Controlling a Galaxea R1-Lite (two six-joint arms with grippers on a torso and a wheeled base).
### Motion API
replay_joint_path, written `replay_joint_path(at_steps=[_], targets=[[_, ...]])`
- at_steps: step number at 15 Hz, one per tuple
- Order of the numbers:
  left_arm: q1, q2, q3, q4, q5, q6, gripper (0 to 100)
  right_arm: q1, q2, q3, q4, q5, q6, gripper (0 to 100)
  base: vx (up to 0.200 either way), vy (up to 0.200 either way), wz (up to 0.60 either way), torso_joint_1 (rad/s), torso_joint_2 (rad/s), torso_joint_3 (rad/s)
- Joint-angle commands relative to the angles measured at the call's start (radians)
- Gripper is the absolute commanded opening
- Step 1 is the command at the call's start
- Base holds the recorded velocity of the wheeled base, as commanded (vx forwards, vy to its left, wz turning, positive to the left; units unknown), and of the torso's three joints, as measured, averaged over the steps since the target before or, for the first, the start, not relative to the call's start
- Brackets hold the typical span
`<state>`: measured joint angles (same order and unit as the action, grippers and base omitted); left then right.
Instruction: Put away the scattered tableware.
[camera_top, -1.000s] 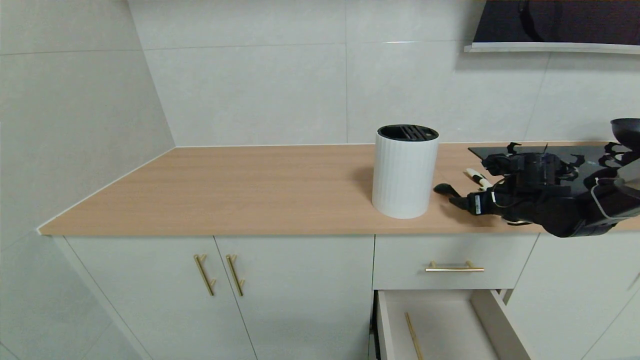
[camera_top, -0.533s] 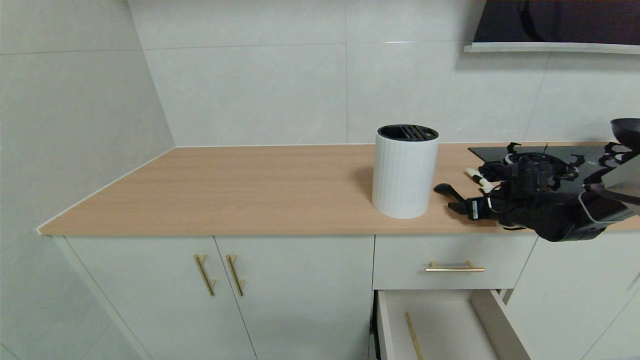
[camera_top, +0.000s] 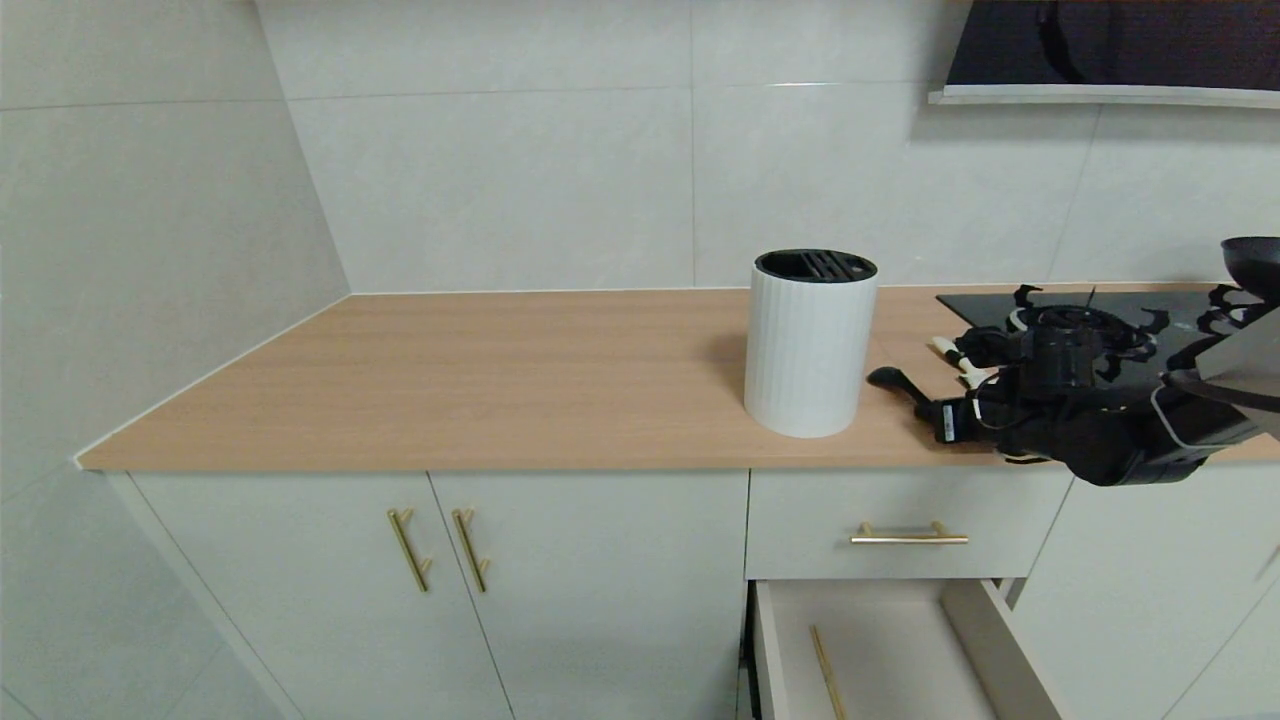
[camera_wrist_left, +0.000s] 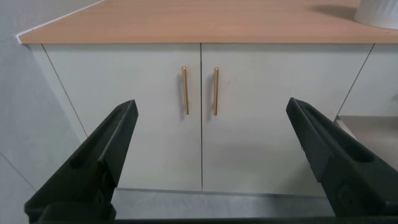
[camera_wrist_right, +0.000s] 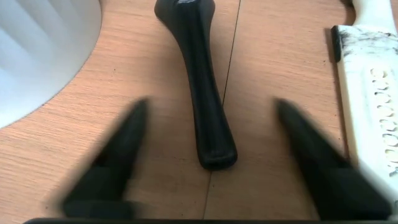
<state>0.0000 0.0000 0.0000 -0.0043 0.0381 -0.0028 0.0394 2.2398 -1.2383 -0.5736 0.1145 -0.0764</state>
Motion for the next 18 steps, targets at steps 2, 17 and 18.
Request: replay_joint_path(at_steps=[2, 17, 18], targets=[[0.000, 0.000, 0.000, 0.000, 0.000, 0.000, 100, 0.001, -0.002, 0.000, 0.001, 0.001, 0.000, 0, 0.000, 0.000, 0.00, 0.000, 0.00, 0.000], [0.000, 0.000, 0.000, 0.000, 0.000, 0.000, 100, 0.100, -0.638, 0.250, 0.500, -0.162, 0.248, 0, 0.000, 0.000, 0.00, 0.000, 0.00, 0.000], [0.000, 0.000, 0.000, 0.000, 0.000, 0.000, 100, 0.100, -0.654, 0.260, 0.520, -0.162, 0.256, 0, 0.000, 0.000, 0.00, 0.000, 0.00, 0.000]])
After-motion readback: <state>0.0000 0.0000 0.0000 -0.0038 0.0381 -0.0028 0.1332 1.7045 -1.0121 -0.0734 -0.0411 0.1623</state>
